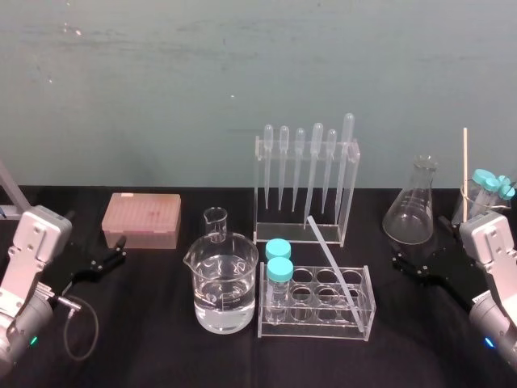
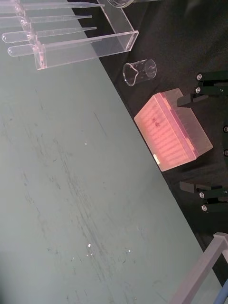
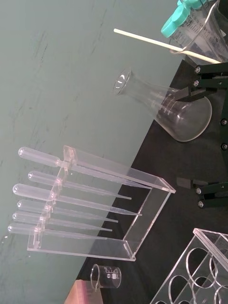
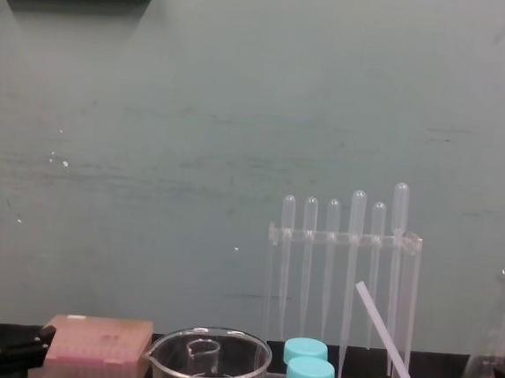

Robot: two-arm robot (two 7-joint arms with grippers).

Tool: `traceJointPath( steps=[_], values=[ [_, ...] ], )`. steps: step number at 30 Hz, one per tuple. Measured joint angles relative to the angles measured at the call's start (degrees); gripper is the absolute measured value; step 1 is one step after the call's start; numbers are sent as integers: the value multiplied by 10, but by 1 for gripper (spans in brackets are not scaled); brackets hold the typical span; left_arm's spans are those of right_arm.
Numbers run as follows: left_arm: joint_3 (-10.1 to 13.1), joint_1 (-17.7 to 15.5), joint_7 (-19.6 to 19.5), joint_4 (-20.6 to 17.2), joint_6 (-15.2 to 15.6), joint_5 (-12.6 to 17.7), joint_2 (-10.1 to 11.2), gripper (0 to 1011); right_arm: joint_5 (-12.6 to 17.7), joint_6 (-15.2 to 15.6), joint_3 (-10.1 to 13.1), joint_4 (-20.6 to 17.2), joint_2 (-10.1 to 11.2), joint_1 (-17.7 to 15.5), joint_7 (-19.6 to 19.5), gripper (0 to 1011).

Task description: Pick up the stirring rod with one hand, then place it down.

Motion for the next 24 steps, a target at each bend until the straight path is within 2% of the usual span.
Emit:
traceJointPath(
  steps=[24],
  values=[
    [0,0,0,0,0,0,0,1000,0,0,0,0,0,0,0,1003]
  ],
)
